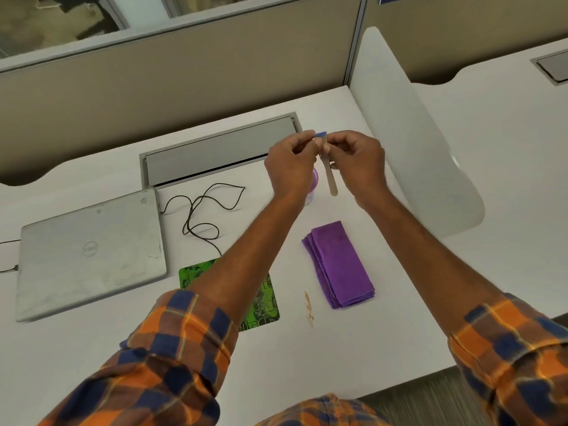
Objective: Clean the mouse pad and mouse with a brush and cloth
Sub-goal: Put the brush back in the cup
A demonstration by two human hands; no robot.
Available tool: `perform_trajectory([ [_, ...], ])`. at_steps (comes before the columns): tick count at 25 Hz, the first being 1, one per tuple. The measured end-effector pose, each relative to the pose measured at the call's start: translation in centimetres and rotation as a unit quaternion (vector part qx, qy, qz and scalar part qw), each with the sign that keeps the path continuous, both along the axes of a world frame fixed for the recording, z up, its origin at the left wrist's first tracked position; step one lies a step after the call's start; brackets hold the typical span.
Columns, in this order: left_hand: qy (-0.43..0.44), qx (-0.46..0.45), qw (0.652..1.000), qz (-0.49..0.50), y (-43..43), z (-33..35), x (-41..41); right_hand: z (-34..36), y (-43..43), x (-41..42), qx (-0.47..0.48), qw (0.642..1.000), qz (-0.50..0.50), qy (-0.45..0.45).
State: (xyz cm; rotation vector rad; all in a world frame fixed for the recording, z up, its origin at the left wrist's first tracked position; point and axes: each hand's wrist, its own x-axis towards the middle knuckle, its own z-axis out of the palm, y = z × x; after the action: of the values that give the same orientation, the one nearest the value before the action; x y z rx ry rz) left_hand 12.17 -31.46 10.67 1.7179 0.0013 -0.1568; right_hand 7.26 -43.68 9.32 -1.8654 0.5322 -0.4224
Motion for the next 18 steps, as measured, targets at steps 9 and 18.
perform_trajectory([
  [9, -0.1, 0.064, 0.993, -0.013, 4.5, -0.3, 3.2, 0.5, 2.8, 3.7, -0.063, 0.996, 0.066, 0.014],
  [18, -0.044, 0.133, 0.99, -0.021, 4.7, -3.6, 3.1, -3.3, 1.9, 4.0, -0.105, 0.987, 0.088, 0.086],
])
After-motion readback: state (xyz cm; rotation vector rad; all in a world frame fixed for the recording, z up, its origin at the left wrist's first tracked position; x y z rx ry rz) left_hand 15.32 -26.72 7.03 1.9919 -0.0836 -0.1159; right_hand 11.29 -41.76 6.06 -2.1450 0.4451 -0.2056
